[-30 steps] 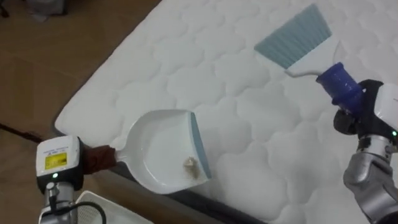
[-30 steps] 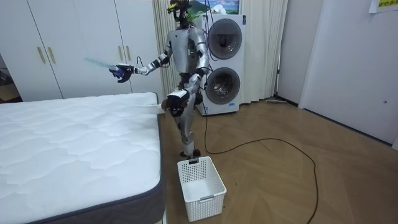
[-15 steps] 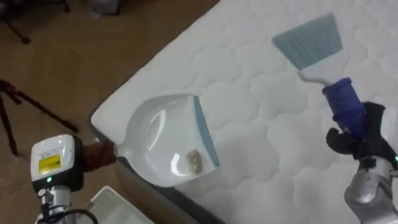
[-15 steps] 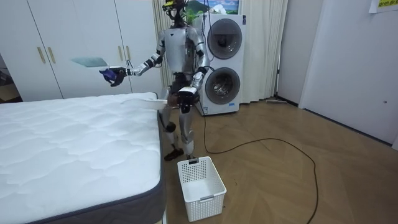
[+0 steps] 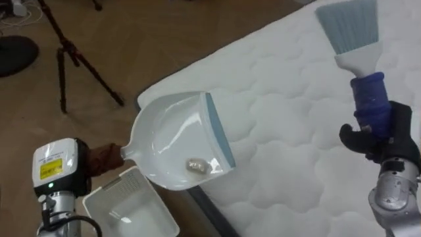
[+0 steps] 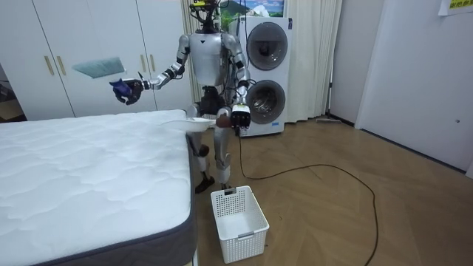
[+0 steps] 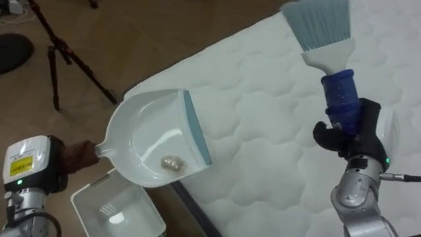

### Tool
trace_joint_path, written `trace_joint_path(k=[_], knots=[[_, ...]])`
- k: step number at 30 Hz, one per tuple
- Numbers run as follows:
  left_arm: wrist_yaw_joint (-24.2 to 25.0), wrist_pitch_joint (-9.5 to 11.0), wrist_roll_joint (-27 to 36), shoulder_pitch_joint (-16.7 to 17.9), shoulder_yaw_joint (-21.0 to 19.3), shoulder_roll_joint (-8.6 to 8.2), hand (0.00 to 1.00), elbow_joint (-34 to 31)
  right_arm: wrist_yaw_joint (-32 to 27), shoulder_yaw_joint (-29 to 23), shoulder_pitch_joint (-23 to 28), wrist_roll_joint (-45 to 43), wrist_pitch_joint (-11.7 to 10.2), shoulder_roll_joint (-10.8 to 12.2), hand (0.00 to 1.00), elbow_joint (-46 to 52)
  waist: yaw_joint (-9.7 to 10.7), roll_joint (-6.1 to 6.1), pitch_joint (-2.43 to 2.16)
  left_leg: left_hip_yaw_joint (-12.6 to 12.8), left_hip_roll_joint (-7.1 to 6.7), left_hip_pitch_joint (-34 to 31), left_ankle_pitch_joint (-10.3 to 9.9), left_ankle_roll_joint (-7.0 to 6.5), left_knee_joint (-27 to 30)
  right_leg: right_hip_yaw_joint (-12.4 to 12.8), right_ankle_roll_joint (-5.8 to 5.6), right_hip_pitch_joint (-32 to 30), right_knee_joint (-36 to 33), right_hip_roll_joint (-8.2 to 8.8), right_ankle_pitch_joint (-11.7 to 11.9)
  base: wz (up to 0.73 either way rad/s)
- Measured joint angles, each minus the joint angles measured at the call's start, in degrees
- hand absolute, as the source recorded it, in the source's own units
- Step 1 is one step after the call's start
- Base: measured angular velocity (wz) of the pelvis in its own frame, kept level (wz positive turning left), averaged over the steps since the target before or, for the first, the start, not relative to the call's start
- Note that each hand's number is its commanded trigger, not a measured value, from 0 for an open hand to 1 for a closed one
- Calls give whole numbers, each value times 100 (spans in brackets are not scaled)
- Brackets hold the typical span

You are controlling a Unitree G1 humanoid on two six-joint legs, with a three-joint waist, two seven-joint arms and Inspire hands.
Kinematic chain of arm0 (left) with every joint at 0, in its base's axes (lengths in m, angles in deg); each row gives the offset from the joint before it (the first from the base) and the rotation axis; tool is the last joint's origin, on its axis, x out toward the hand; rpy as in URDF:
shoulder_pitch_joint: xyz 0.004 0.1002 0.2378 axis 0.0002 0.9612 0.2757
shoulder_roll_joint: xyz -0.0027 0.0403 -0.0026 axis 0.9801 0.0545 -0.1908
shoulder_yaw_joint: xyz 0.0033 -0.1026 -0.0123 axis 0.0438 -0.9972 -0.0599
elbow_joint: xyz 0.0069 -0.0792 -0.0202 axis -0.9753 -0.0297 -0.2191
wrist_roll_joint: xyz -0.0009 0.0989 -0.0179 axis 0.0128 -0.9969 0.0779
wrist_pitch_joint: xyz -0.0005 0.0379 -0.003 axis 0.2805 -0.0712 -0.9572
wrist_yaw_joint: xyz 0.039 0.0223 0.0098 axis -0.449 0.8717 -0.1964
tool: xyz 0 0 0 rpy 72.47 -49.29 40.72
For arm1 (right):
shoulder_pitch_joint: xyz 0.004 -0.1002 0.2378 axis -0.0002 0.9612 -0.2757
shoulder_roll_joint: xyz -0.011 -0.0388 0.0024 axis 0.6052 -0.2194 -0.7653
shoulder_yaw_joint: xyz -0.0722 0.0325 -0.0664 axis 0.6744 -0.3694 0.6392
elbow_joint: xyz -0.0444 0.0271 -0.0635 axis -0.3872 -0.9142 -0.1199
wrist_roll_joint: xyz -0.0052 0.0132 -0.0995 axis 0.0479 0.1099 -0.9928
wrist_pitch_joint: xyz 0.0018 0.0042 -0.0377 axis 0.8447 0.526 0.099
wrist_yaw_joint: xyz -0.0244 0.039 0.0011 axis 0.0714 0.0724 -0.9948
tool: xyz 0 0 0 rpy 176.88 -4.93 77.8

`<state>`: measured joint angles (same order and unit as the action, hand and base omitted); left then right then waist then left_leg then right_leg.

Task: Clean bed

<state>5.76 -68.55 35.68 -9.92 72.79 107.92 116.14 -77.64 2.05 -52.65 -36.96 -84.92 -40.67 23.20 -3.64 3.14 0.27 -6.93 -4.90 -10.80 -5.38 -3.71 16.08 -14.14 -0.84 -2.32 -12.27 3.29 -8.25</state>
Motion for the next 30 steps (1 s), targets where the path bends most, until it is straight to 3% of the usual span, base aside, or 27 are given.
trace_joint_path(k=[3,6,7,10,12,15,19,23,24,26,27,28,30], knots=[[47,6,5,-13,-19,-34,100,-9,-30,0,5,-2,-20,34,0,4,42,-32,7,64,3,-232,-50,-76,235,-361,-1,74,64,23,1,60],[63,-18,6,-11,-12,-124,100,-117,-41,0,28,79,-20,34,0,5,110,-92,24,261,6,-402,-75,-140,359,-734,-78,109,49,107,-75,65],[64,-18,3,21,-12,-170,100,-122,-26,5,62,101,-20,53,0,6,-7,-101,26,171,-49,-360,-98,-146,349,-738,-110,132,35,138,-95,36],[65,-19,-5,74,-20,-172,100,-142,-20,0,98,176,-20,106,0,14,-13,-109,26,-147,-246,-337,-88,-198,331,-651,-160,153,-46,179,-169,49],[65,-19,-9,100,-31,-157,100,-167,-19,0,111,220,-20,120,0,14,-50,-120,27,-274,-301,-332,-67,-233,331,-626,-172,154,-63,189,-177,40],[63,-17,-1,101,-103,-155,100,-168,-19,-1,124,431,-20,196,0,13,-144,-130,32,-388,-361,-317,-41,-277,348,-594,-174,270,-33,187,-177,27],[47,62,-3,99,-207,-164,100,-173,-23,2,117,471,-20,268,0,-56,-164,-257,45,-439,-419,-364,-116,-306,501,-679,-239,339,-112,223,-217,18],[50,92,-3,100,-204,-157,100,-164,-23,18,121,588,-1,278,0,-139,-174,-281,46,-584,-522,-340,-145,-362,543,-632,-281,144,-665,360,-316,15],[52,92,-6,100,-200,-157,100,-164,-22,17,120,588,0,295,0,-236,-149,-289,49,-737,-566,-325,-129,-381,568,-566,-264,26,-958,385,-322,33],[94,81,-31,99,-191,-159,100,-164,-28,4,122,585,6,360,0,-355,-110,-292,60,-1082,-663,-290,-75,-406,567,-140,-136,-221,-1210,250,-475,28],[171,61,-126,86,-194,-151,100,-163,-28,18,121,581,7,429,0,-393,-105,-319,77,-1372,-700,-282,-32,-395,557,127,-31,-403,-1217,51,-577,31],[214,54,-116,73,-174,-141,100,-142,-27,42,122,583,7,487,0,-461,-36,-343,101,-1647,-720,-250,40,-364,538,207,-22,-503,-1091,-119,-588,43],[328,78,-77,62,-162,-90,100,-104,-28,46,123,585,8,518,0,-578,76,-298,124,-2027,-829,-183,132,-285,476,488,-18,-688,-946,-263,-574,77]])
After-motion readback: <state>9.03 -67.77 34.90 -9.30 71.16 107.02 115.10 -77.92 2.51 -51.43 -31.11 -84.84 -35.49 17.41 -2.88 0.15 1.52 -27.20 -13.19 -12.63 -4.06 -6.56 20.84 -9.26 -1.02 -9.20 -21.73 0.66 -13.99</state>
